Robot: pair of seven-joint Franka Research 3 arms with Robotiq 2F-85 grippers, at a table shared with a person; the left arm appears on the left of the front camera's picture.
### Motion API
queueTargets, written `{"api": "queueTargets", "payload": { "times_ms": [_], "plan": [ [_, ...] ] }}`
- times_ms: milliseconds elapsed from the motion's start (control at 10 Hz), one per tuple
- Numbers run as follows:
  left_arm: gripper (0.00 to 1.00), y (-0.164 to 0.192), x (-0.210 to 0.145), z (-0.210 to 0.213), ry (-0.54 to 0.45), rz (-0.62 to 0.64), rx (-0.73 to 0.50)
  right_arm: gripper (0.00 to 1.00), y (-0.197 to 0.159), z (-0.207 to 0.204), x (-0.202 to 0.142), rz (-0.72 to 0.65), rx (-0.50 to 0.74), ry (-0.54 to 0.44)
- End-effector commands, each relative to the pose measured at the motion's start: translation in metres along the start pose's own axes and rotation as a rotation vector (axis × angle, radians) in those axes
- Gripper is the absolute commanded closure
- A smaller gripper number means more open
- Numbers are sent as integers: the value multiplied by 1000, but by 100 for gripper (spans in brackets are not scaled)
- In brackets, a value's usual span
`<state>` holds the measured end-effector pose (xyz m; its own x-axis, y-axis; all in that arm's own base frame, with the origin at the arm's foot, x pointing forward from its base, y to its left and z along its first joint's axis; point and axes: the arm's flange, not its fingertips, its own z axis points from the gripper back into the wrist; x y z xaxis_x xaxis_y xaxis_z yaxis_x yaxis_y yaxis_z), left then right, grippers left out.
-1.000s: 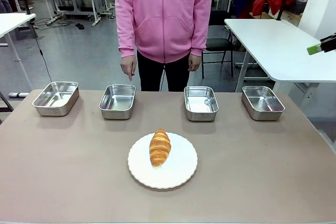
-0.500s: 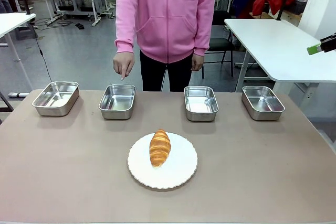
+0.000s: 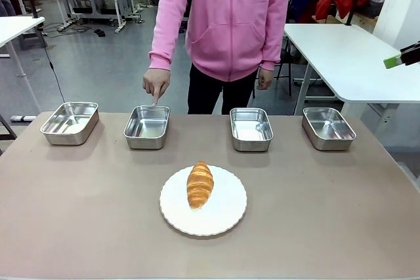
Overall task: Place the bread in the container.
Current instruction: Place the Butter Roll into the Airtight Container indicated by the human.
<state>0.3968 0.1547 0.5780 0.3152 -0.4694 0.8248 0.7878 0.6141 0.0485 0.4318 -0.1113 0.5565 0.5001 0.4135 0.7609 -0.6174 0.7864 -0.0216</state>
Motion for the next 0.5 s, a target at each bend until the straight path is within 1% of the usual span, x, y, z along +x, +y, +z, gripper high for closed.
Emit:
{"api": "queueTargets", "payload": {
  "times_ms": [0,400],
  "plan": [
    [0,1,1,-1,-7,-7,3,0,0,-1,1,0,9,-17],
    [0,1,1,-1,-7,-7,3,0,0,-1,1,0,9,-17]
  ]
}}
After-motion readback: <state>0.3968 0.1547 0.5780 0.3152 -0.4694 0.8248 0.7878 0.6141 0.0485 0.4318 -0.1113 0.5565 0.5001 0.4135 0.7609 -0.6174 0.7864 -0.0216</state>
